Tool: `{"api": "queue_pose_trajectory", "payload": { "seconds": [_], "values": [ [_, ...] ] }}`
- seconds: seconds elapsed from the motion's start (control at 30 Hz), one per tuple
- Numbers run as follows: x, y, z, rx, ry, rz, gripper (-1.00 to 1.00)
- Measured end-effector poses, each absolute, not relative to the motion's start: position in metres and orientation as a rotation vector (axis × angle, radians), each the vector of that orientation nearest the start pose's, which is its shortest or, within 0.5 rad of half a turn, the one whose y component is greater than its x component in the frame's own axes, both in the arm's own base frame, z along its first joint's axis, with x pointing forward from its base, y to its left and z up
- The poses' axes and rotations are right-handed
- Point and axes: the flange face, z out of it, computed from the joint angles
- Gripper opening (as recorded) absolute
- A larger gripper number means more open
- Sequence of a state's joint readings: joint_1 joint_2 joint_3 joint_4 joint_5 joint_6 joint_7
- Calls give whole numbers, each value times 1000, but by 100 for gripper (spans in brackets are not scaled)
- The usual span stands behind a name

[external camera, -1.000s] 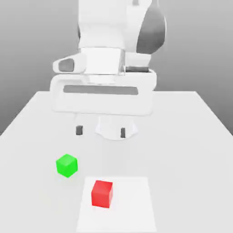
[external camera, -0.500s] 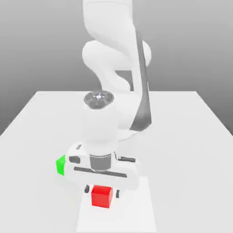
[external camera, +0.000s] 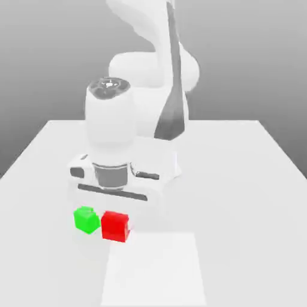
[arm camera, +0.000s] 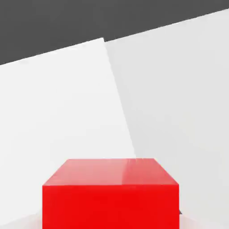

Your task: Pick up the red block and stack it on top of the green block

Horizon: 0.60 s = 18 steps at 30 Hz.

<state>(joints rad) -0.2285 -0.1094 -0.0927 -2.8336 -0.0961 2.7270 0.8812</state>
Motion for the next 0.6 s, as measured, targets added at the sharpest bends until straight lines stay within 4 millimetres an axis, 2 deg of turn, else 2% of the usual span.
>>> {"api": "queue_pose_trajectory", "payload": {
  "seconds": [0.13,0.2,0.23,0.5,0.53,0.6],
  "values": [
    [297,-150,244,-2608,1792,-11,-100],
    [270,-162,246,-2555,1843,-4,-100],
    [264,-165,243,-2540,1853,-1,-100],
    [259,-167,189,-2524,1862,1,-100],
    [258,-167,183,-2527,1862,1,100],
    [258,-167,183,-2527,1862,1,100]
  ]
}}
